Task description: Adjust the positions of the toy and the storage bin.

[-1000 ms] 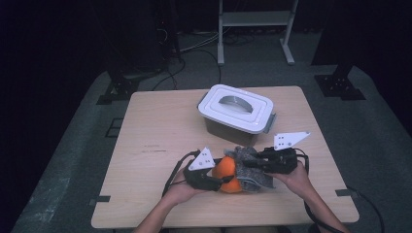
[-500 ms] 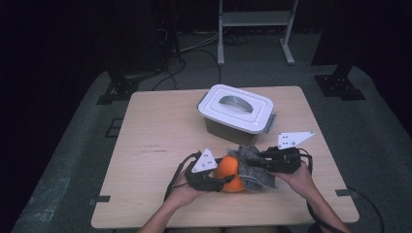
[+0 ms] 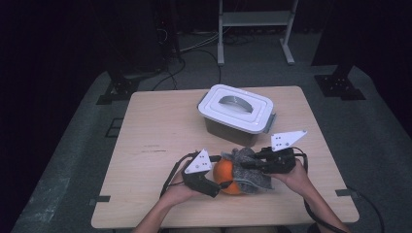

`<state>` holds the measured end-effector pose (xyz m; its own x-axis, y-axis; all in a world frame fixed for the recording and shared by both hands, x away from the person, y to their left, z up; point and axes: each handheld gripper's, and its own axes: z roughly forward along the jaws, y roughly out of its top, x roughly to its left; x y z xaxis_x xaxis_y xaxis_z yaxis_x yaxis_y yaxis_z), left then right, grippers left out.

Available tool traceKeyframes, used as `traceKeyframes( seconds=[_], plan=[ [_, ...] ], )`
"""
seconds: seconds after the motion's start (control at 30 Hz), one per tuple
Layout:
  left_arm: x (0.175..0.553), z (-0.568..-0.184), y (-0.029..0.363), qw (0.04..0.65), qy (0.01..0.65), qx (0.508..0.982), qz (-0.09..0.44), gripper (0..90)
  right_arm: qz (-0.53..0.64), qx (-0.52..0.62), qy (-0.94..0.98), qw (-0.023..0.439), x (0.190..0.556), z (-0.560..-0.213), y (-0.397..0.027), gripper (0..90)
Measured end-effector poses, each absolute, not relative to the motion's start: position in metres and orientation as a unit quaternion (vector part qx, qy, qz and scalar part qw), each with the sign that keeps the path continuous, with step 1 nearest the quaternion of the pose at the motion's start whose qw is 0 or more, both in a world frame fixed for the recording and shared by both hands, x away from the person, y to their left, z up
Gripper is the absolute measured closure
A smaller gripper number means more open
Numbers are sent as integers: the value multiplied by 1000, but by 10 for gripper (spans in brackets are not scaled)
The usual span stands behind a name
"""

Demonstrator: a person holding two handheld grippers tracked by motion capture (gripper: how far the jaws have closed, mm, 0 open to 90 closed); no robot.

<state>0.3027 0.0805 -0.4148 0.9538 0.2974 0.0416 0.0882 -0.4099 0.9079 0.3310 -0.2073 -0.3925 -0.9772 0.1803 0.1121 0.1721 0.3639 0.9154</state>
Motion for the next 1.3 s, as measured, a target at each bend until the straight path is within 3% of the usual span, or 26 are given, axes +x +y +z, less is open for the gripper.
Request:
traceKeyframes(
  seconds=[0.3,0.33,0.43,0.6,0.77,1.0,1.13,1.23,1.3],
  plan=[
    [324,-436,77,568,66,820,19,101,563,95,821,-23,334,-398,-218,758],
    [325,-438,78,574,79,815,9,127,565,96,819,-25,335,-399,-220,758],
    [320,-436,78,566,96,818,30,324,570,107,814,-30,339,-401,-222,758],
    [302,-423,70,536,115,831,88,398,583,100,806,-19,336,-388,-213,759],
    [293,-420,67,522,136,832,126,406,573,84,815,2,330,-380,-198,759],
    [287,-421,72,521,163,828,128,407,568,119,814,-6,334,-392,-217,758],
    [287,-419,67,518,162,830,130,391,569,109,815,4,331,-383,-206,756],
    [290,-421,71,523,157,829,119,336,556,98,825,16,330,-378,-196,756],
    [294,-423,75,527,154,829,105,221,551,96,829,9,331,-381,-196,756]
  ],
)
